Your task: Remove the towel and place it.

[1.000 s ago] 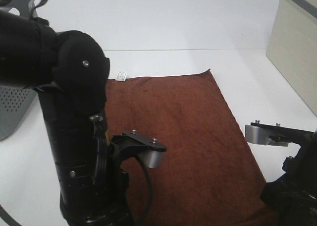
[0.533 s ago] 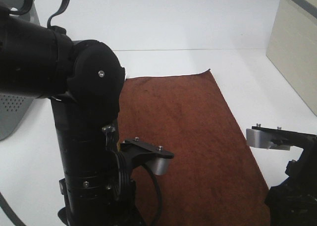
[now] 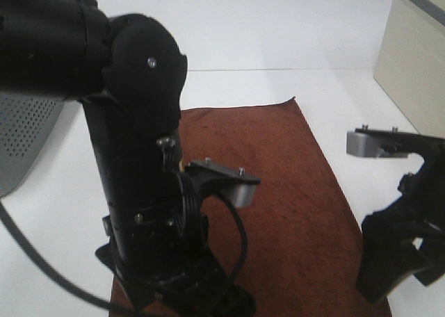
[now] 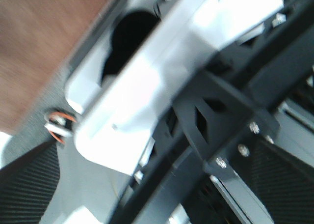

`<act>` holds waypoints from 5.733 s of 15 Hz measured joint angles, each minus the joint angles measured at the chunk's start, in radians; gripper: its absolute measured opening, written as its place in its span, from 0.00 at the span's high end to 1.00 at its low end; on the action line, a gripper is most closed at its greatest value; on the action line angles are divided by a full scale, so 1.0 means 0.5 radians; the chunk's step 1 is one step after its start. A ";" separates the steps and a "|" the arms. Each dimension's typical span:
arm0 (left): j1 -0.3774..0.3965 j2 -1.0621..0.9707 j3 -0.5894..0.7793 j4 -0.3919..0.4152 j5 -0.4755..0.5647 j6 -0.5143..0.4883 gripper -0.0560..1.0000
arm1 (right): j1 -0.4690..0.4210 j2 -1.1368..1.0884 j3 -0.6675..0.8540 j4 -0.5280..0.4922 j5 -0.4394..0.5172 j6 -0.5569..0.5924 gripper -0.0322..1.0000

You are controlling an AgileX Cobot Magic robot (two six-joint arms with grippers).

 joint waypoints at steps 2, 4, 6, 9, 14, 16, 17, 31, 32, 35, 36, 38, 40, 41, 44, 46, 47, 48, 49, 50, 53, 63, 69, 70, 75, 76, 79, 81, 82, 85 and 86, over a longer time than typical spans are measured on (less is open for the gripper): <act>0.124 0.000 -0.144 0.106 0.000 0.000 0.01 | -0.002 0.002 -0.230 -0.056 -0.042 0.052 0.21; 0.298 0.000 -0.248 0.140 -0.004 0.010 0.01 | -0.024 0.046 -0.482 -0.066 -0.034 0.080 0.21; 0.502 0.000 -0.286 0.152 -0.050 0.062 0.01 | -0.144 0.162 -0.720 -0.064 -0.020 0.096 0.21; 0.798 0.000 -0.288 0.162 -0.252 0.092 0.01 | -0.352 0.382 -1.066 -0.062 -0.008 0.102 0.21; 1.252 0.000 -0.294 0.164 -0.610 0.160 0.01 | -0.362 0.834 -1.644 -0.086 0.120 0.090 0.13; 1.370 0.022 -0.300 0.150 -0.672 0.206 0.01 | -0.364 1.092 -1.986 -0.086 0.212 0.038 0.13; 1.410 0.078 -0.342 0.132 -0.680 0.228 0.01 | -0.366 1.226 -2.160 -0.082 0.222 0.004 0.13; 1.434 1.114 -1.372 -0.104 -0.562 0.258 0.01 | -0.474 1.966 -2.722 0.110 0.010 -0.098 0.13; 1.434 1.138 -1.376 -0.104 -0.562 0.258 0.01 | -0.474 2.002 -2.722 0.074 -0.044 -0.098 0.13; 1.434 1.186 -1.386 -0.098 -0.562 0.258 0.01 | -0.474 2.092 -2.722 0.006 -0.190 -0.112 0.14; 1.434 1.192 -1.386 -0.098 -0.562 0.258 0.01 | -0.474 2.110 -2.722 0.008 -0.206 -0.122 0.14; 1.434 1.194 -1.386 -0.098 -0.562 0.258 0.01 | -0.474 2.162 -2.722 0.024 -0.222 -0.138 0.15; 1.434 1.194 -1.388 -0.074 -0.564 0.258 0.01 | -0.474 2.180 -2.722 0.020 -0.240 -0.150 0.15; 1.434 1.194 -1.388 -0.072 -0.564 0.258 0.01 | -0.474 2.182 -2.722 0.018 -0.252 -0.150 0.15; 1.434 1.194 -1.388 -0.068 -0.562 0.260 0.01 | -0.474 2.184 -2.722 0.014 -0.268 -0.150 0.15; 1.434 1.196 -1.388 -0.068 -0.564 0.260 0.01 | -0.464 2.198 -2.726 0.014 -0.268 -0.150 0.15; 1.434 1.200 -1.388 -0.080 -0.576 0.260 0.02 | -0.448 2.204 -2.730 0.018 -0.274 -0.150 0.16; 1.432 1.212 -1.394 -0.110 -0.602 0.260 0.04 | -0.418 2.210 -2.734 0.016 -0.284 -0.150 0.16; 1.422 1.230 -1.406 -0.154 -0.646 0.260 0.06 | -0.384 2.220 -2.742 0.012 -0.294 -0.150 0.16; 1.404 1.246 -1.410 -0.190 -0.678 0.260 0.10 | -0.352 2.226 -2.746 0.006 -0.304 -0.150 0.16; 1.352 1.278 -1.424 -0.212 -0.704 0.270 0.23 | -0.318 2.246 -2.762 -0.004 -0.328 -0.140 0.22; 1.330 1.310 -1.428 -0.114 -0.758 0.440 0.94 | -0.318 2.266 -2.762 -0.112 -0.344 -0.080 0.96; 1.326 1.356 -1.660 -0.028 -0.920 0.596 0.94 | -0.318 2.260 -2.746 -0.142 -0.648 -0.044 0.96; 1.326 1.356 -1.694 -0.026 -0.932 0.606 0.94 | -0.318 2.260 -2.742 -0.154 -0.680 -0.044 0.96; 1.326 1.356 -1.840 -0.028 -1.258 0.692 0.94 | -0.318 2.154 -2.738 -0.218 -1.154 -0.056 0.96; 1.326 1.356 -1.840 -0.028 -1.310 0.696 0.94 | -0.318 2.150 -2.738 -0.224 -1.226 -0.056 0.96; 1.326 1.356 -1.840 -0.030 -1.456 0.746 0.94 | -0.318 2.148 -2.738 -0.224 -1.326 -0.056 0.96; 1.318 1.356 -1.840 -0.036 -1.556 0.796 0.94 | -0.318 2.148 -2.738 -0.224 -1.430 -0.056 0.96; 1.318 1.356 -1.840 -0.036 -1.562 0.796 0.94 | -0.318 2.148 -2.738 -0.224 -1.432 -0.056 0.96; 1.312 1.398 -1.840 -0.038 -1.614 0.800 0.94 | -0.318 2.148 -2.738 -0.224 -1.476 -0.056 0.96; 1.312 1.416 -1.840 -0.038 -1.618 0.802 0.94 | -0.318 2.148 -2.738 -0.224 -1.478 -0.056 0.96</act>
